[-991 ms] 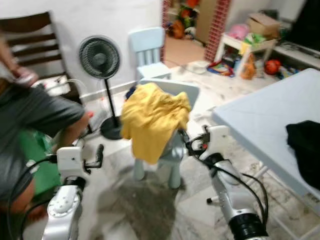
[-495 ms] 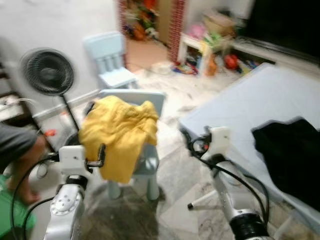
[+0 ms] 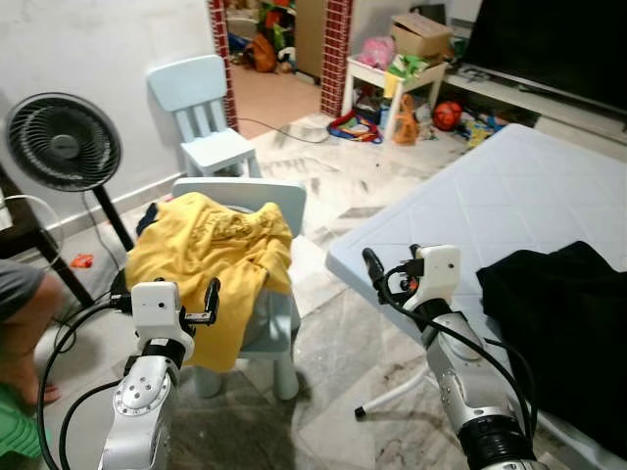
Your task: Hang hanger
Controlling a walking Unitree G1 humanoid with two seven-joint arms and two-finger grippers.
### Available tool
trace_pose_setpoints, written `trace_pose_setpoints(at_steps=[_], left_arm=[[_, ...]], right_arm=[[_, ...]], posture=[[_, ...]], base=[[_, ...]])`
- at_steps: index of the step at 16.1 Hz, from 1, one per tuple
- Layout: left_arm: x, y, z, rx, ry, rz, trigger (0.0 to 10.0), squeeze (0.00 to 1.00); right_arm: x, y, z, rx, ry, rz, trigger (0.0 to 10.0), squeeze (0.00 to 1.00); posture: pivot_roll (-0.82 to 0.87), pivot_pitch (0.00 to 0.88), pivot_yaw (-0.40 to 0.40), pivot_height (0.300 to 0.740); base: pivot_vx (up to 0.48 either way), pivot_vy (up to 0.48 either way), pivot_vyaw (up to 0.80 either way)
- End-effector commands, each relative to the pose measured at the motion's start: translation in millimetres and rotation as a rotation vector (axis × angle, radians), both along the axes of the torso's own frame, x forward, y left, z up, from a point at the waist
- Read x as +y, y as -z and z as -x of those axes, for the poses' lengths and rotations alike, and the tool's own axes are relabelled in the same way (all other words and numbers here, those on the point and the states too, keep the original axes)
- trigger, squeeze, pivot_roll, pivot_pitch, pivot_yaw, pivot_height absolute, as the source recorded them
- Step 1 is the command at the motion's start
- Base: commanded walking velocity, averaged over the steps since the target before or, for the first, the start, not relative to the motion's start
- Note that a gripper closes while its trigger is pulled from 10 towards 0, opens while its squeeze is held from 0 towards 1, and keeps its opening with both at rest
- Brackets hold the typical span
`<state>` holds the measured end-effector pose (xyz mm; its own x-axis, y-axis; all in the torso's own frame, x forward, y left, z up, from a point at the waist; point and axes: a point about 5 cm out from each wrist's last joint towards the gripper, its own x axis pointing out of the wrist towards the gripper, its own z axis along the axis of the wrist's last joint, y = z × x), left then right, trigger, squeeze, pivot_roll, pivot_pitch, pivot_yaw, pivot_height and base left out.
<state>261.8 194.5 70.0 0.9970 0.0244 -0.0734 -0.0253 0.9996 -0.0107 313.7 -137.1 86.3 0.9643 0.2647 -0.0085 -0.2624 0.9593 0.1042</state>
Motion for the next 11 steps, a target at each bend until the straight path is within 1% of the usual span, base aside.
trace_pose_setpoints(at_steps=[1,2,9,10,11], left_arm=[[1.8,0.8,0.1,0.011,-0.008,-0.009,10.0,0.0],[1.7,0.8,0.0,0.012,-0.008,-0.008,10.0,0.0],[2.0,1.1,-0.8,0.015,-0.008,0.0,10.0,0.0],[2.1,1.1,-0.9,0.015,-0.009,0.001,10.0,0.0],[2.3,1.2,-0.9,0.015,-0.013,0.005,10.0,0.0]], right_arm=[[-2.1,-1.6,-1.3,-0.003,0.004,-0.002,10.0,0.0],[-2.0,-1.6,-1.3,-0.003,0.004,-0.003,10.0,0.0],[-2.0,-1.8,-1.8,-0.001,0.005,-0.003,10.0,0.0],[-2.0,-1.7,-1.9,0.0,0.006,-0.003,10.0,0.0],[-2.1,-1.6,-2.0,0.0,0.006,-0.003,10.0,0.0]], posture=[[-0.04,0.0,-0.02,0.74],[-0.04,0.0,-0.02,0.74],[-0.05,0.0,-0.018,0.74],[-0.05,0.0,-0.018,0.74],[-0.05,0.0,-0.018,0.74]], base=[[0.0,-0.274,0.0],[0.0,-0.277,0.0],[0.0,-0.48,0.0],[0.0,-0.382,0.0],[0.0,0.0,0.0]])
